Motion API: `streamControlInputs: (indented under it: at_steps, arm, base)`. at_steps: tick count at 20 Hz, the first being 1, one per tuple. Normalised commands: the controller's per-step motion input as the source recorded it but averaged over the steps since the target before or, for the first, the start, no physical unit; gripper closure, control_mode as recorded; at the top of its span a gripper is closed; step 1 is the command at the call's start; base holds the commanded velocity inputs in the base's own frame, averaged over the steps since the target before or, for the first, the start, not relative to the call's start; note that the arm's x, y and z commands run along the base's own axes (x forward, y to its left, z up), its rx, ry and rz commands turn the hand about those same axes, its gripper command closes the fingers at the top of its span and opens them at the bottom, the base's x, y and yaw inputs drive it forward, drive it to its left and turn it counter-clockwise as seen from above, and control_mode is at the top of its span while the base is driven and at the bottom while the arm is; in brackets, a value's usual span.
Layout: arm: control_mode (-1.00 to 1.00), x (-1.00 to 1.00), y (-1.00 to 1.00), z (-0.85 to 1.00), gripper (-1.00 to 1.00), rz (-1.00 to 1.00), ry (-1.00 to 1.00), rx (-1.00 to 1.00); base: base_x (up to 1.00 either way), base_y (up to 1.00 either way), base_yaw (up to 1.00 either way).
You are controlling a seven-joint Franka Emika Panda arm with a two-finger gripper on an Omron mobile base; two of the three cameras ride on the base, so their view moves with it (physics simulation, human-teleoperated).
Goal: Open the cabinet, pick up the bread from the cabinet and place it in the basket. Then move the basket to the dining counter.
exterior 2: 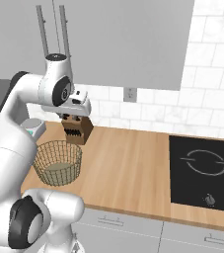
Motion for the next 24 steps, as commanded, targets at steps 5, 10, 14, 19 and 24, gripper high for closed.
streamControlInputs:
  at_steps: [5,10,14,19,24]
  arm:
    - [-1.00,-0.48,0.00,0.00,-1.00,0.01,-0.07,0.00]
    - [-1.00,-0.24,0.04,0.53,-1.00,0.00,-0.41,0.01]
    - [-1.00,0.00,0.00,1.00,-1.00,0.00,-0.45,0.00]
    - [-1.00,0.00,0.00,0.91,-1.00,0.00,-0.32,0.00]
    - [-1.00,0.08,-0.03,0.87,-1.00,0.00,-0.25,0.00]
  base:
    - [0.00,0.00,0.00]
    - [0.00,0.00,0.00]
    - [0.00,0.00,0.00]
    - [0.00,0.00,0.00]
    - [0.00,0.00,0.00]
